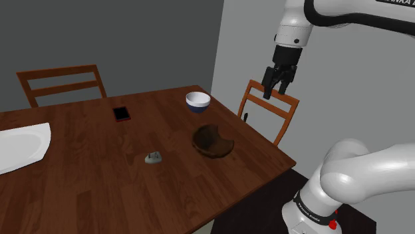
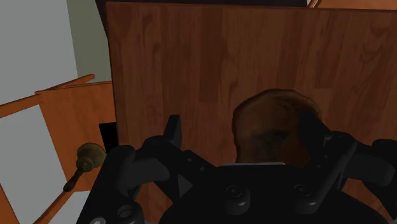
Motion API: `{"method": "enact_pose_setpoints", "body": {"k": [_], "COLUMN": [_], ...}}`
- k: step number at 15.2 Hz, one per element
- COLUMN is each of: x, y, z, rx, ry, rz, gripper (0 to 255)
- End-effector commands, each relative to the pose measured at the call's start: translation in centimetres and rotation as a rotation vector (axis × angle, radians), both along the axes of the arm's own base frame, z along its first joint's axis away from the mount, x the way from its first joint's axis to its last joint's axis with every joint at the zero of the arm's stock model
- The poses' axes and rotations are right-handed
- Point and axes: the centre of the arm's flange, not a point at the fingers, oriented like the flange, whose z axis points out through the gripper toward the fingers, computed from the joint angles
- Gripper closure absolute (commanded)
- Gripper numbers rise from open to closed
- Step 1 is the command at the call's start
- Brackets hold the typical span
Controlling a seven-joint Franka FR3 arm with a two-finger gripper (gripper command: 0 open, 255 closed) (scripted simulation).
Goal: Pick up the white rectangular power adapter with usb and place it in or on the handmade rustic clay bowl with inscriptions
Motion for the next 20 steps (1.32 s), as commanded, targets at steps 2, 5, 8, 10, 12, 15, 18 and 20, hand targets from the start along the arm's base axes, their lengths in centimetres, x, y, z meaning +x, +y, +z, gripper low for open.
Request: {"method": "enact_pose_setpoints", "body": {"k": [2,5,8,10,12,15,18,20], "x": [0.7,3.0,5.2,6.6,8.1,10.3,12.4,13.9], "y": [0.8,3.2,5.6,7.3,8.9,11.3,13.8,15.4], "z": [-0.7,-3.0,-5.2,-6.6,-8.1,-10.3,-12.5,-14.0], "rx": [-0.001,-0.005,-0.009,-0.011,-0.014,-0.018,-0.022,-0.024], "ry": [-0.002,-0.007,-0.012,-0.016,-0.019,-0.025,-0.03,-0.033], "rz": [0.003,0.012,0.021,0.027,0.033,0.042,0.051,0.057], "gripper": [0,0,0,0,0,0,0,0]}}
